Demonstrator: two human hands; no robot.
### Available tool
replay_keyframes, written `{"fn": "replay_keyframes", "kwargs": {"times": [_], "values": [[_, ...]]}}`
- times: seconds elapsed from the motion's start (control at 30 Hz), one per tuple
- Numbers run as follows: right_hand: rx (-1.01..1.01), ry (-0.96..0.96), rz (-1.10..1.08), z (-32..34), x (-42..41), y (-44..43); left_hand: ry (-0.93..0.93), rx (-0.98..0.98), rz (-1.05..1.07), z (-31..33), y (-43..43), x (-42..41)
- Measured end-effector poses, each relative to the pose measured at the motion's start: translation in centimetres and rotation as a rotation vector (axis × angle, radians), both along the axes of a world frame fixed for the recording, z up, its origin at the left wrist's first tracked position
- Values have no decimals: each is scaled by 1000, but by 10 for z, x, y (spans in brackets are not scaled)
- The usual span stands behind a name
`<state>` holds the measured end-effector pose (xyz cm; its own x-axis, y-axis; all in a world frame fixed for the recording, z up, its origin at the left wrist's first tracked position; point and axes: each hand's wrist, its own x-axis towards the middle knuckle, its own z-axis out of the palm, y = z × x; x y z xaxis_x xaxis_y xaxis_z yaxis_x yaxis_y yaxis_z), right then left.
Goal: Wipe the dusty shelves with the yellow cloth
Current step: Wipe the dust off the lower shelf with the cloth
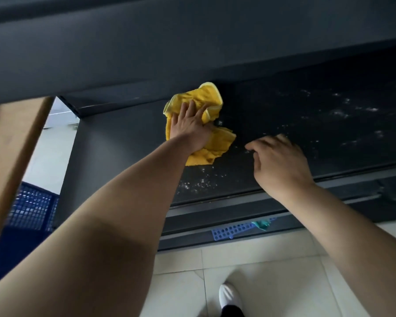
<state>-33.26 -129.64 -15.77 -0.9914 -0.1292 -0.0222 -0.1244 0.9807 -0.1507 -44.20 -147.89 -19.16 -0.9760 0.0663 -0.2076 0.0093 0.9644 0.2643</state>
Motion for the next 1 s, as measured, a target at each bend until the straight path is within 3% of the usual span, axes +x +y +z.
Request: {"fn": "replay_keyframes", "kwargs": {"times": [0.2, 0.43, 0.63, 0.8, 1.0], "values": [[61, -20, -20, 1, 11, 6, 30, 41, -158, 2, 30, 19], [107, -136, -44, 7, 32, 0, 86, 16, -199, -1, 9, 65], [119, -223, -71, 14, 44, -6, 70, -52, -47, -1, -33, 98], [8, -302, -60, 12, 41, 3, 39, -44, 166, -2, -65, 123], [-68, -318, -12, 10, 32, 18, -22, -16, 371, -2, -55, 128]]}}
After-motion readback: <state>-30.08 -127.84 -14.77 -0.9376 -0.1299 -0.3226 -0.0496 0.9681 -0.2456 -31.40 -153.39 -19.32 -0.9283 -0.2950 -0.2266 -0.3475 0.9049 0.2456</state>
